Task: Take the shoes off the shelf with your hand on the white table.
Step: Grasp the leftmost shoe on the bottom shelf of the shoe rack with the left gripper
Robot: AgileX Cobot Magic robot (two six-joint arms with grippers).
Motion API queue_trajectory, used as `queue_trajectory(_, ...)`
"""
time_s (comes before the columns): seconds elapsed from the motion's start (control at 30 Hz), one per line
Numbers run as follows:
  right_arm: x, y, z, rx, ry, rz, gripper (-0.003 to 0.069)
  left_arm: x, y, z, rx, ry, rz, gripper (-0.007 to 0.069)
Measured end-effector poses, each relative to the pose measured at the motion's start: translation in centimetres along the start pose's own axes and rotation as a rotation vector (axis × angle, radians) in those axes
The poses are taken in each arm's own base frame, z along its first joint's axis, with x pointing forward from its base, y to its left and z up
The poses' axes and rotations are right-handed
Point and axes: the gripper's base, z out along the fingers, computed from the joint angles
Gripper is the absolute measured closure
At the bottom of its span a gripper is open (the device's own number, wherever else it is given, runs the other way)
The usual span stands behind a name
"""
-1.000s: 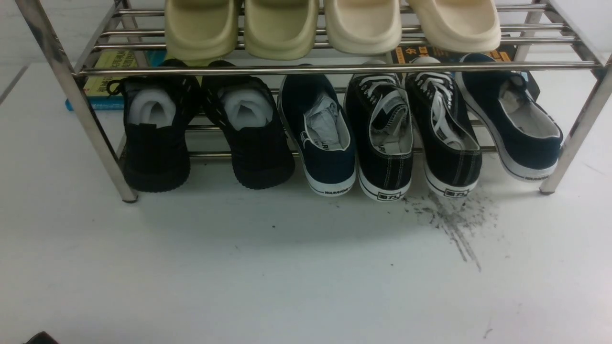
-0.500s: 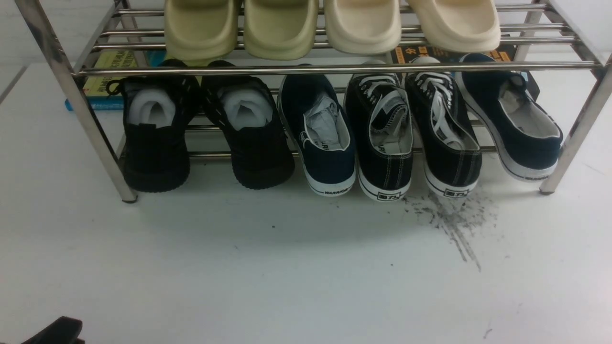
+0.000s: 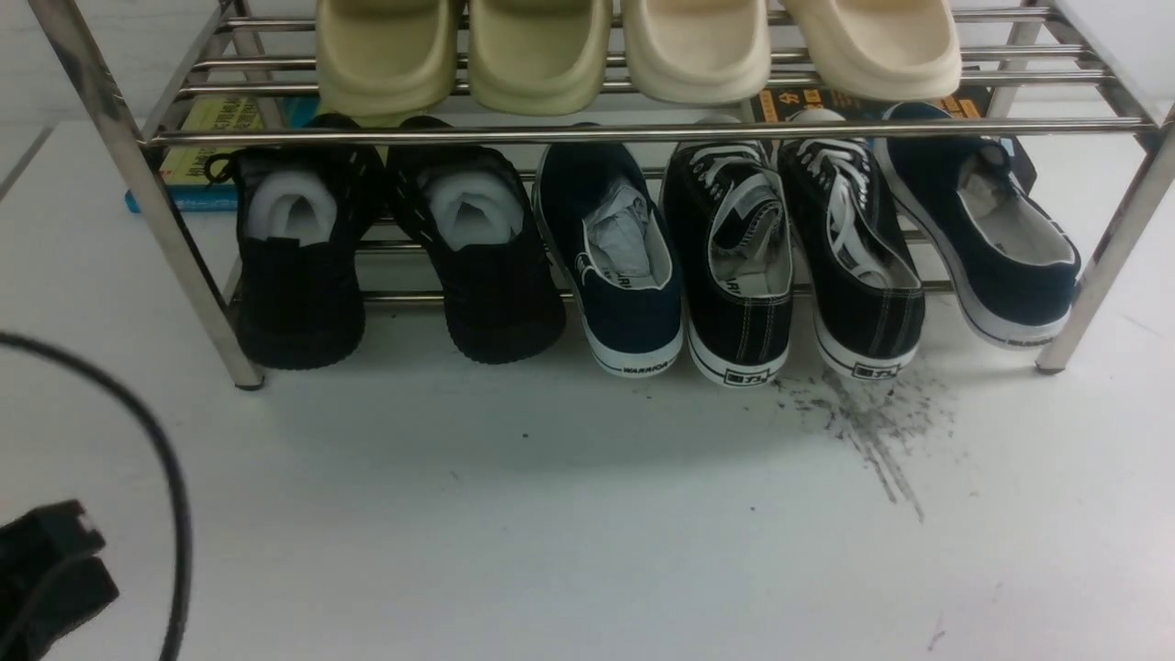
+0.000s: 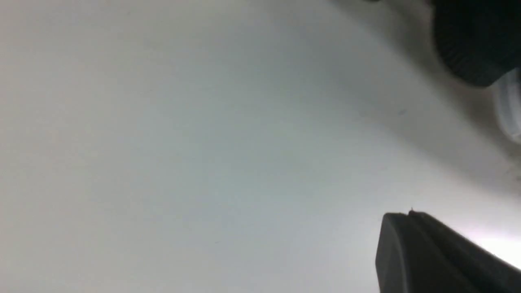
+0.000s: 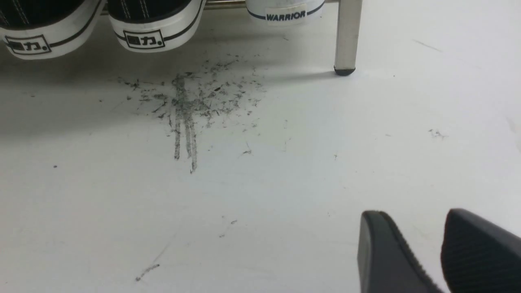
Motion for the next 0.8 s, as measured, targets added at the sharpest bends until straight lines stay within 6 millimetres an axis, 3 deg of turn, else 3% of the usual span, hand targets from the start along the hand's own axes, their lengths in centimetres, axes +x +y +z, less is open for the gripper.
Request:
queue_trajectory(0.1,0.0,0.0,0.0,0.000,0.000,0.000,0.0420,-4.2,-2.0,1.6,-0.091,0.115,0.146,0.0624)
queue_trajectory(0.13,0.0,0.0,0.0,0.000,0.000,0.000,0.0420,-4.3,-2.0,1.9,-0.098,0.129,0.144,0.0624)
queue_trajectory(0.23,0.0,0.0,0.0,0.000,0.000,0.000,0.0420,-8.1,-4.0,3.9,-0.115,0.180,0.234,0.0602)
queue_trajectory(0.4,0.0,0.0,0.0,0.000,0.000,0.000,0.0420,-12.0,-6.0,6.0,-0.117,0.169,0.261,0.0501)
queue_trajectory(0.67,0.0,0.0,0.0,0.000,0.000,0.000,0.0420,-15.2,-7.6,9.3,-0.046,0.047,0.167,0.0241)
queue_trajectory(0.8,0.0,0.0,0.0,0.000,0.000,0.000,0.0420,-15.5,-7.9,11.6,0.008,0.051,0.087,0.0191)
